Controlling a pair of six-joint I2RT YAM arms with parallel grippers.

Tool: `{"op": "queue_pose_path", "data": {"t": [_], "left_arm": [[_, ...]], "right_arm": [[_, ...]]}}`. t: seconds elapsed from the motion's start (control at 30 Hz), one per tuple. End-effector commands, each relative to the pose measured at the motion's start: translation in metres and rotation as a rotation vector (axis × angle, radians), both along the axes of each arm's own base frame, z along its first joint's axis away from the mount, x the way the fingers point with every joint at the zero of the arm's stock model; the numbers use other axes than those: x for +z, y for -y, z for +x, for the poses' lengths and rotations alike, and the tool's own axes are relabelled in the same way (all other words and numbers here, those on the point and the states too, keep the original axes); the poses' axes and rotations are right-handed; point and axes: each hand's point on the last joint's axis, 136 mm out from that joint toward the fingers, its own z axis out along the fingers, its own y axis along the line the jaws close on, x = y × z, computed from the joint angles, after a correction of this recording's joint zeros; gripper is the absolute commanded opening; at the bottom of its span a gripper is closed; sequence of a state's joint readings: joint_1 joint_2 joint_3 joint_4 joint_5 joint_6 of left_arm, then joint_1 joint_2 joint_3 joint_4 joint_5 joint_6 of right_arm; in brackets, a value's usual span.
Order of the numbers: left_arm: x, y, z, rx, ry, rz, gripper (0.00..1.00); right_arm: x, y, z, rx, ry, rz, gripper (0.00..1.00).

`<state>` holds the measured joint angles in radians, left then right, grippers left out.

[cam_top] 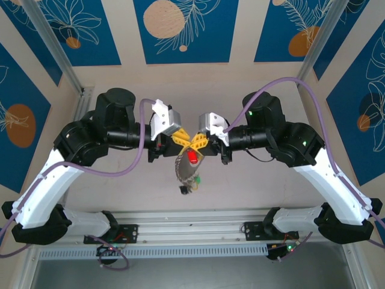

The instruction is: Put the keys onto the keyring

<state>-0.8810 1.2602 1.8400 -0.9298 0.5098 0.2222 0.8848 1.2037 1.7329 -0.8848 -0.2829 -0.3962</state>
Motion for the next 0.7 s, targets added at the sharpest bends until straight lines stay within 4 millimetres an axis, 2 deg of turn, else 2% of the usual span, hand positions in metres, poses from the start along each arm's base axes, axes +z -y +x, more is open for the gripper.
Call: {"op": "queue_pose_path", "data": {"t": [0.0,0.37,0.43,0.53,0.67], "left_arm": [[0.0013,-0.0035,-0.0002,0.002,0.01,0.012,0.15],[-0.0065,-0.0061,0.0009,0.011,0.003,0.05,0.15],[-0.0072,-0.0052,0.0011,0.007,0.005,0.051,0.13],[-0.0081,-0.0027,0.0003,-0.008,0.0,0.05,0.0],[-0.0087,-0.0016,-0.0009,-0.02,-0.001,0.049,0.0]], "right_arm": [[0.0206,0.0012,-0.0079,0.032,0.057,0.048,0.0],[0.0267,0.0007,-0.0103,0.042,0.06,0.064,0.0],[0.0271,0.0003,-0.0108,0.045,0.059,0.065,0.0],[0.0273,-0.0008,-0.0113,0.05,0.055,0.063,0.0],[0.029,-0.0007,-0.0103,0.045,0.063,0.068,0.0]]}}
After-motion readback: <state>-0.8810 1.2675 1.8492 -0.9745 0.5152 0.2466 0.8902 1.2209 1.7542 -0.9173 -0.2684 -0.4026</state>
